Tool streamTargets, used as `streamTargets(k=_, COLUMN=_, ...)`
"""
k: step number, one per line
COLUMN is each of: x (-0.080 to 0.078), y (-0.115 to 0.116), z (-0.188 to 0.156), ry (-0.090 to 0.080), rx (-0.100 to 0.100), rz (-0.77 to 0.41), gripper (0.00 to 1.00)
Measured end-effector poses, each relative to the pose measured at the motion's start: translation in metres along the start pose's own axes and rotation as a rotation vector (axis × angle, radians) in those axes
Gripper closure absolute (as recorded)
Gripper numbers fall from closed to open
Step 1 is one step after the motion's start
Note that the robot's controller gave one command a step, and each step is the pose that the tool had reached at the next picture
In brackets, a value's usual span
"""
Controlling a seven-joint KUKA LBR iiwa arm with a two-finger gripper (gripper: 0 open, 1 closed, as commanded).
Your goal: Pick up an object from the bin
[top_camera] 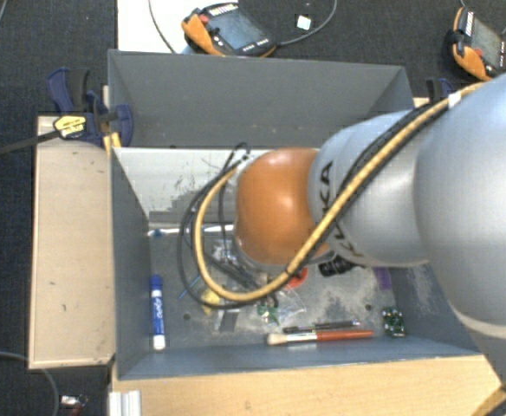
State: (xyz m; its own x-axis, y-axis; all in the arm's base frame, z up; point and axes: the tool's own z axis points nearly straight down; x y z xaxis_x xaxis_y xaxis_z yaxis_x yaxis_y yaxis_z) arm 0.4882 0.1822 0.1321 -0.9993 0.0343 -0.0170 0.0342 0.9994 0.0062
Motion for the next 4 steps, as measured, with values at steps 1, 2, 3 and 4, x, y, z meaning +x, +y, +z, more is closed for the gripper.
streamTargets(k=1, x=0.005, y=-0.011, z=0.032, ry=0.02, rx=0.011, rz=0.262, gripper=0.0)
streamTargets(k=2, x=0.011, y=-0.001, z=0.062, ry=0.004, rx=0.002, rz=0.081, gripper=0.0)
streamTargets(k=3, x=0.01, y=0.006, z=0.062, ry=0.015, rx=0.008, rz=0.284, gripper=1.0)
streamTargets(k=4, x=0.01, y=0.006, z=0.062, ry=0.015, rx=0.008, rz=0.285, gripper=1.0)
